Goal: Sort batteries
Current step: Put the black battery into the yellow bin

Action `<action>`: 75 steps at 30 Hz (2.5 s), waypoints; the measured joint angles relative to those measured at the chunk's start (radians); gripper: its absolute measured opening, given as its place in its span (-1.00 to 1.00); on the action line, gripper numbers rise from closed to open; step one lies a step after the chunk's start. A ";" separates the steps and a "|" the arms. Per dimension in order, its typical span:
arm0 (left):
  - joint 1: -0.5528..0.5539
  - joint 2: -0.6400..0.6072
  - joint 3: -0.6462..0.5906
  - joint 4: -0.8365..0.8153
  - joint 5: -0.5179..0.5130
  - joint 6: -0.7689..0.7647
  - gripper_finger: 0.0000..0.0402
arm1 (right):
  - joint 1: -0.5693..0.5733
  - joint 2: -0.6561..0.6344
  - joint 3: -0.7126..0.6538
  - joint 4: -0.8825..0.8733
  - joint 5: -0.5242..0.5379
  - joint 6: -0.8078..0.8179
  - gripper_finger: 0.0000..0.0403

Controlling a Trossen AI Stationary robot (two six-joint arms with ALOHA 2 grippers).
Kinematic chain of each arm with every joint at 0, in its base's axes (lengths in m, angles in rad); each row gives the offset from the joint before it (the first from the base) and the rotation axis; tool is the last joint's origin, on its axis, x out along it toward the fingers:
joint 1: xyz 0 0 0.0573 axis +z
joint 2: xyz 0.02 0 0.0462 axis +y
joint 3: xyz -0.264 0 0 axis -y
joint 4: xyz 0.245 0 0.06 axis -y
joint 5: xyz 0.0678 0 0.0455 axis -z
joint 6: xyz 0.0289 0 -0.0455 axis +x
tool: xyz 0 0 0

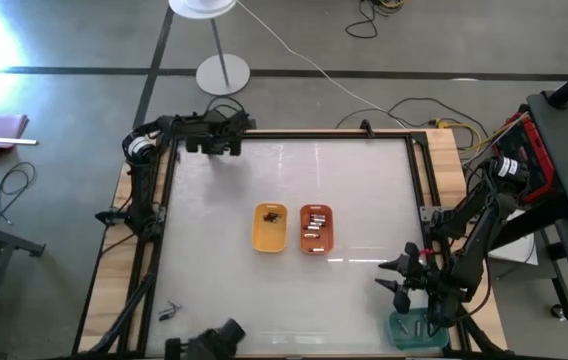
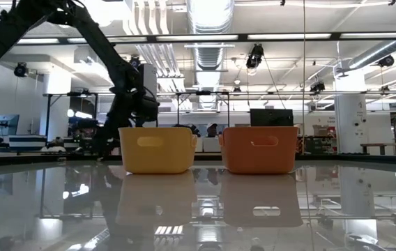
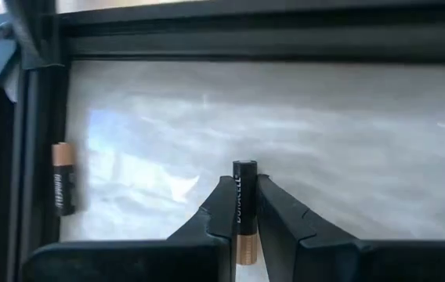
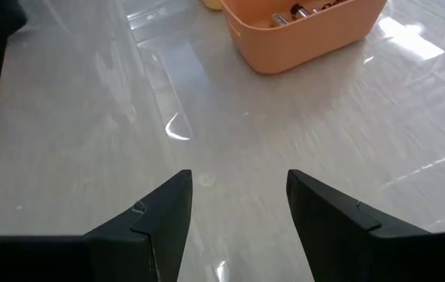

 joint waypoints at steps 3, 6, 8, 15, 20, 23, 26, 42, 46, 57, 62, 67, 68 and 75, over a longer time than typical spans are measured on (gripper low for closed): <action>-0.057 -0.008 -0.023 0.024 -0.007 0.002 -0.92 | 0.000 0.000 0.000 0.001 0.000 0.003 0.00; -0.118 -0.035 -0.056 0.061 -0.001 0.015 -0.92 | 0.000 0.000 0.000 0.011 -0.001 0.009 0.00; -0.157 -0.072 -0.087 0.106 0.040 0.014 -0.92 | 0.000 0.000 0.000 0.019 -0.001 0.010 0.00; -0.248 -0.242 -0.251 0.405 0.245 0.030 -0.92 | -0.002 0.000 0.000 0.022 0.005 0.002 0.00; -0.268 -0.279 -0.387 0.597 0.220 0.027 -0.92 | -0.026 0.001 0.000 0.026 0.008 0.013 0.00; -0.282 -0.274 -0.431 0.652 0.195 0.030 -0.92 | -0.041 -0.001 0.000 0.033 0.005 0.013 0.00; -0.316 -0.260 -0.439 0.657 0.111 0.051 -0.91 | -0.056 -0.007 0.009 0.033 0.000 0.004 0.00; -0.362 -0.247 -0.451 0.673 0.065 0.140 -0.70 | -0.242 -0.031 0.140 0.029 -0.001 -0.268 0.00; -0.365 -0.247 -0.477 0.702 0.031 0.157 -0.89 | -0.294 -0.031 0.183 0.029 0.000 -0.378 0.00; -0.489 -0.337 -0.538 0.725 0.016 0.323 -0.94 | -0.374 -0.031 0.393 0.018 0.087 -0.862 0.00; -0.635 -0.457 -0.528 0.751 0.024 0.484 -0.95 | -0.380 -0.031 0.445 0.012 0.136 -0.985 0.00; -0.715 -0.551 -0.516 0.756 -0.049 0.523 -0.95 | -0.383 -0.031 0.471 0.005 0.142 -1.023 0.00; -0.715 -0.570 -0.514 0.756 -0.056 0.524 -0.95 | -0.383 -0.031 0.472 0.004 0.142 -1.023 0.00; -0.792 -0.666 -0.518 0.754 0.039 0.623 -0.95 | -0.386 -0.029 0.449 -0.004 0.140 -0.995 0.00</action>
